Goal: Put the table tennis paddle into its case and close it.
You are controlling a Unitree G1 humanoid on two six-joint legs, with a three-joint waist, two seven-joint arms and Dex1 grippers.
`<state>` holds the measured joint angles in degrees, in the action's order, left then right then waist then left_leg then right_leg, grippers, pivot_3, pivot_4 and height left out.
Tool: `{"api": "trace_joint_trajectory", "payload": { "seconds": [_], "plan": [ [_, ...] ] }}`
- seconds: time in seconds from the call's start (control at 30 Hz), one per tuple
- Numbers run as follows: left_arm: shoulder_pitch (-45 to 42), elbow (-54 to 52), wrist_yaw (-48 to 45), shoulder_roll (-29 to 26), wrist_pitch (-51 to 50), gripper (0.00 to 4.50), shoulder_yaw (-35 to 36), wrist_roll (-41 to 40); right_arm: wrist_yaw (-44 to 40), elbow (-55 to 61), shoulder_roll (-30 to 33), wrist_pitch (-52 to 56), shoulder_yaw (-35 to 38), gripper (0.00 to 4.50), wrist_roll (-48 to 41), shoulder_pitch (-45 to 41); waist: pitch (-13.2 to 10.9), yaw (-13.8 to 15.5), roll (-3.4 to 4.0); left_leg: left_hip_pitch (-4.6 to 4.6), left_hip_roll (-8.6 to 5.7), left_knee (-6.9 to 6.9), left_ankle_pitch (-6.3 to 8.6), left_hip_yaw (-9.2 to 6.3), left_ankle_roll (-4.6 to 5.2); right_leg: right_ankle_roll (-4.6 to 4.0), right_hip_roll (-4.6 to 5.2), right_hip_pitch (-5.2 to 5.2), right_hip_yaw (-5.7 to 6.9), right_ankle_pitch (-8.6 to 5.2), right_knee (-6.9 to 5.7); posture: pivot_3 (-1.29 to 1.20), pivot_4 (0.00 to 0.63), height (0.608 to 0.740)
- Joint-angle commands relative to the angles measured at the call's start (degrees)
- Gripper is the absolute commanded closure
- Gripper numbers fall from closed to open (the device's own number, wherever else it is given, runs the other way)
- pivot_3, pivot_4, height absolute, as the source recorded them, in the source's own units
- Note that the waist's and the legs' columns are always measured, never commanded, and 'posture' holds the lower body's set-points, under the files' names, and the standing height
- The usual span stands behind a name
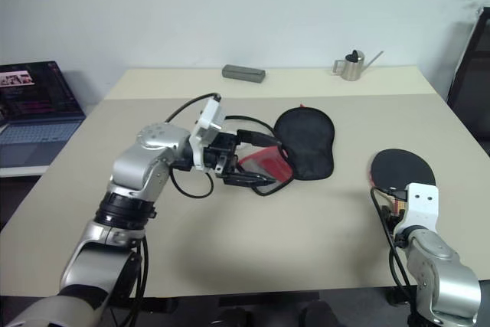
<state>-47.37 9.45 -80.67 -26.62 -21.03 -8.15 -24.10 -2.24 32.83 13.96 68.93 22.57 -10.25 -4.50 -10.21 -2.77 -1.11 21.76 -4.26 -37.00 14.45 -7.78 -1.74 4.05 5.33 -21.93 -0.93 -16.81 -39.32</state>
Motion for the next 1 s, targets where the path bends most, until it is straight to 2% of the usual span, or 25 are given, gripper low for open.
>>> {"api": "trace_joint_trajectory", "payload": {
  "seconds": [0.03, 0.1, 0.5, 0.7, 1.0],
  "plan": [
    [0.3, -2.1, 0.3, -0.8, 0.5, 0.00, 0.6, -0.3, 1.0, -2.2, -0.1, 0.6, 0.1, 2.90, 1.0, 0.1, 0.0, 0.0, 0.00, 0.00, 0.00, 0.00, 0.00, 0.00, 0.00, 0.01, -0.05, 0.05, 0.00, 0.06, 0.13, 0.00, 0.150, 0.740],
    [0.6, -2.3, 0.6, -1.0, 0.6, 0.00, 0.6, -0.3, 1.0, -2.6, -0.2, 0.8, -0.1, 3.39, 1.0, 0.1, 0.0, 0.0, -0.05, 0.01, 0.03, 0.00, 0.00, -0.01, 0.00, -0.01, -0.12, 0.11, 0.01, 0.16, 0.31, 0.00, 0.150, 0.740],
    [1.0, -1.6, 2.0, -2.6, 1.4, 0.00, 1.6, 0.1, 3.7, -3.0, -2.2, -1.6, 2.7, 3.39, 1.2, -3.5, 0.1, 0.0, -0.24, 0.00, 0.09, 0.00, 0.00, 0.00, 0.00, 0.01, -0.13, 0.09, -0.04, 0.23, 0.33, 0.00, 0.150, 0.740],
    [1.8, -0.6, 3.8, -5.4, 1.5, 0.00, 4.1, 0.1, 4.1, -2.7, -0.8, -4.6, 2.0, 3.39, 1.4, -6.1, 0.1, 0.0, -0.14, 0.14, 0.09, 0.08, 0.00, 0.03, -0.01, 0.00, -0.14, -0.17, -0.10, 0.24, 0.30, 0.00, 0.150, 0.740],
    [1.9, -0.7, 4.0, -5.6, 1.5, 0.00, 4.0, -0.1, 4.0, -2.9, -0.8, -4.8, 2.0, 3.39, 1.5, -6.2, 0.1, 0.0, -0.13, 0.37, 0.09, 0.13, 0.02, 0.04, 0.02, -0.01, -0.12, -0.36, -0.13, 0.23, 0.39, 0.00, 0.150, 0.740]
  ]
}}
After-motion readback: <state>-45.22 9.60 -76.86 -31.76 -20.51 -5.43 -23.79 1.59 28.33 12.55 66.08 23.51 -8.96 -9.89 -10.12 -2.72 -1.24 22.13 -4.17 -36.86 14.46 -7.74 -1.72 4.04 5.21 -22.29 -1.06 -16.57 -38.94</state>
